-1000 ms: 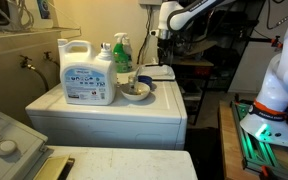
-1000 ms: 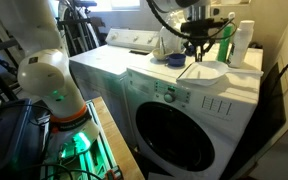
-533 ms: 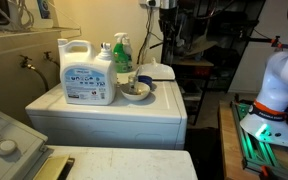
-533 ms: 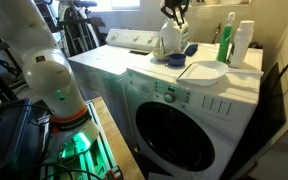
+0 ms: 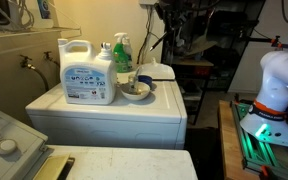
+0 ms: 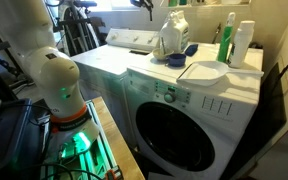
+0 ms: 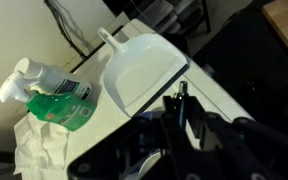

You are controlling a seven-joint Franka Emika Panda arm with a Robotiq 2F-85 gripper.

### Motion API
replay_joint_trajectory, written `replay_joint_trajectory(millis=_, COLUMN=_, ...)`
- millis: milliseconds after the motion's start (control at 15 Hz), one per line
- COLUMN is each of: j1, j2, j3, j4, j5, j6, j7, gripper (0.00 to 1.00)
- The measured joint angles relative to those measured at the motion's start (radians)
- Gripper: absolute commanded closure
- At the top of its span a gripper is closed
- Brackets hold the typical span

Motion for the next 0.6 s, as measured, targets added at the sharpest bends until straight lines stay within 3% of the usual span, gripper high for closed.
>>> replay_joint_trajectory(millis=200, j1=0.006, j2=0.081, j3=-0.011, j4=0.036, j5=-0.079, j6=0.001, j7=-0.088, gripper=0.81)
replay_joint_trajectory(millis=267, j1=0.004, j2=0.094, j3=-0.016, j4=0.044, j5=-0.084, j6=0.001, j7=-0.098, gripper=0.95)
replay_joint_trajectory(millis=600, j1=0.029, j2=0.110, j3=-0.014, j4=0.040, j5=-0.184, j6=-0.006, j7=-0.223, gripper=0.95)
